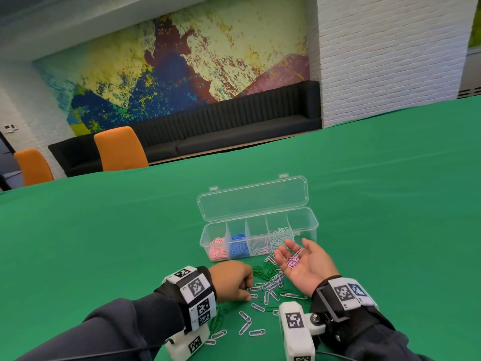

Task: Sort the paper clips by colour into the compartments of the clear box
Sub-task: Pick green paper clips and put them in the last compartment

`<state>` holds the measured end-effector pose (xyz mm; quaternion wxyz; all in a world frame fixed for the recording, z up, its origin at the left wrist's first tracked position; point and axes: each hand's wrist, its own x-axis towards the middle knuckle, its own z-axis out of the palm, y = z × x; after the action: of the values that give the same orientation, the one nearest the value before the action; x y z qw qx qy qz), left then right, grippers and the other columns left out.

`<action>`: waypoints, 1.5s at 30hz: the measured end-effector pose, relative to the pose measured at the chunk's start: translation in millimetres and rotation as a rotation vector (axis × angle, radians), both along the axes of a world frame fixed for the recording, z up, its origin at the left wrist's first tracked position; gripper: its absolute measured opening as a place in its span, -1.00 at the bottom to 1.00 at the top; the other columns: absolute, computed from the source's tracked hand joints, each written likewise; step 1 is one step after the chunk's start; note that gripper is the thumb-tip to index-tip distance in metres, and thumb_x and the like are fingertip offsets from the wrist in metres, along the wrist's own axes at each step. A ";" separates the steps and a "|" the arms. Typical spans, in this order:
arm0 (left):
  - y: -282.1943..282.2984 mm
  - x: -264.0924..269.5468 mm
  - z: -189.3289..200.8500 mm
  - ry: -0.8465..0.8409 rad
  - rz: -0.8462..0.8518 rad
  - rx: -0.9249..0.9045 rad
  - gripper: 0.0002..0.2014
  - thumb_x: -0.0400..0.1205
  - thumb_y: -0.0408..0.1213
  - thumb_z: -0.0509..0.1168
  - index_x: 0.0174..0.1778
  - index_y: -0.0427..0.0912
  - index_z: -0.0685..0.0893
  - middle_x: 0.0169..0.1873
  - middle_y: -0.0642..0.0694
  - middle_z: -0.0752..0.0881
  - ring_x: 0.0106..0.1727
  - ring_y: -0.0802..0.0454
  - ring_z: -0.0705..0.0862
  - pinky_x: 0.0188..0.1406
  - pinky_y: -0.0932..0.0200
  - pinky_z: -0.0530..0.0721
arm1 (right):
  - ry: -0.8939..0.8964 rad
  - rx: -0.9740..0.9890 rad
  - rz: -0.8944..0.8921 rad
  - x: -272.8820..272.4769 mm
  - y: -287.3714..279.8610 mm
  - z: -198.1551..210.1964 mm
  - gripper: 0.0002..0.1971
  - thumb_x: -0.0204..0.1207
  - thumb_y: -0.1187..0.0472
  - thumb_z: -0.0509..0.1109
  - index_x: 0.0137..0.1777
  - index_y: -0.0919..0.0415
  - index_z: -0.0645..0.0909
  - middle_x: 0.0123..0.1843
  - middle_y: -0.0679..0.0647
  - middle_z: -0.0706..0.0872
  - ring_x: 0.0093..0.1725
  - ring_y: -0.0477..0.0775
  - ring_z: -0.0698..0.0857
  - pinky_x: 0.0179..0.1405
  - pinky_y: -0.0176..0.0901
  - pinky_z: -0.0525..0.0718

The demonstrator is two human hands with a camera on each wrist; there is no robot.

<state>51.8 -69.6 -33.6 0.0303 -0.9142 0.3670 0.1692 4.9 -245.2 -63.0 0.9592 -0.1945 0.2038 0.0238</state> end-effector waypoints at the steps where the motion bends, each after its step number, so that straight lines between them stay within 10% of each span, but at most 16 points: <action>1: -1.5 -1.1 -0.5 -0.001 -0.009 -0.010 -0.77 0.60 -0.20 0.35 0.10 -0.23 0.61 0.01 -0.16 0.70 -0.14 0.08 0.51 -0.14 0.26 0.44 | 0.000 -0.002 0.001 0.4 0.2 -0.3 -0.60 0.71 0.05 0.03 -0.10 0.38 0.51 -0.22 0.28 0.57 -0.23 0.19 0.59 -0.51 -0.09 0.73; 12: -12.9 -3.1 3.0 -0.008 -0.091 0.018 -0.90 0.63 -0.36 0.14 -0.17 -0.16 0.53 -0.31 -0.09 0.53 -0.28 0.02 0.47 -0.27 0.26 0.46 | 0.000 -0.025 0.004 0.2 -1.0 -2.0 -0.60 0.71 0.05 0.03 -0.12 0.36 0.51 -0.25 0.27 0.56 -0.24 0.19 0.60 -0.52 -0.09 0.74; 22: -48.4 10.2 45.5 -0.072 -0.013 -0.461 -0.86 0.62 -0.21 0.32 0.00 -0.18 0.67 -0.27 0.09 0.60 -0.39 0.33 0.48 -0.40 0.56 0.43 | 0.033 -0.050 0.054 -0.7 3.6 2.5 -0.60 0.71 0.05 0.02 -0.12 0.37 0.50 -0.17 0.30 0.57 -0.17 0.25 0.60 -0.43 0.00 0.75; 31: -7.4 -13.0 1.0 0.072 0.020 0.031 -0.81 0.57 -0.14 0.39 -0.03 -0.16 0.64 -0.33 0.11 0.56 -0.21 0.09 0.54 -0.18 0.26 0.50 | 0.008 0.013 -0.016 -2.1 -2.4 3.3 -0.63 0.72 0.07 0.04 -0.11 0.36 0.49 -0.21 0.31 0.57 -0.24 0.20 0.60 -0.53 -0.14 0.74; 37: -7.7 -14.5 0.8 0.122 0.034 0.024 -0.90 0.60 -0.27 0.35 -0.06 -0.22 0.68 -0.29 0.03 0.61 -0.20 0.09 0.55 -0.12 0.23 0.54 | 0.000 -0.005 -0.009 -3.9 -4.2 5.4 -0.61 0.73 0.09 0.01 -0.14 0.38 0.49 -0.36 0.35 0.67 -0.51 0.16 0.69 -0.61 -0.24 0.69; 45: -23.0 -1.9 29.3 0.067 0.040 -0.167 -0.86 0.64 -0.23 0.29 -0.24 -0.06 0.53 -0.35 0.13 0.57 -0.35 0.30 0.51 -0.32 0.50 0.53 | 0.014 -0.022 0.009 -1.1 -5.8 3.2 -0.58 0.72 0.06 0.02 -0.14 0.39 0.51 -0.22 0.32 0.59 -0.19 0.25 0.62 -0.47 -0.03 0.74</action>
<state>49.9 -92.6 -4.2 -0.0614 -0.9145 0.3623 0.1690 3.8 -251.0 -59.8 0.9554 -0.2059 0.2100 0.0271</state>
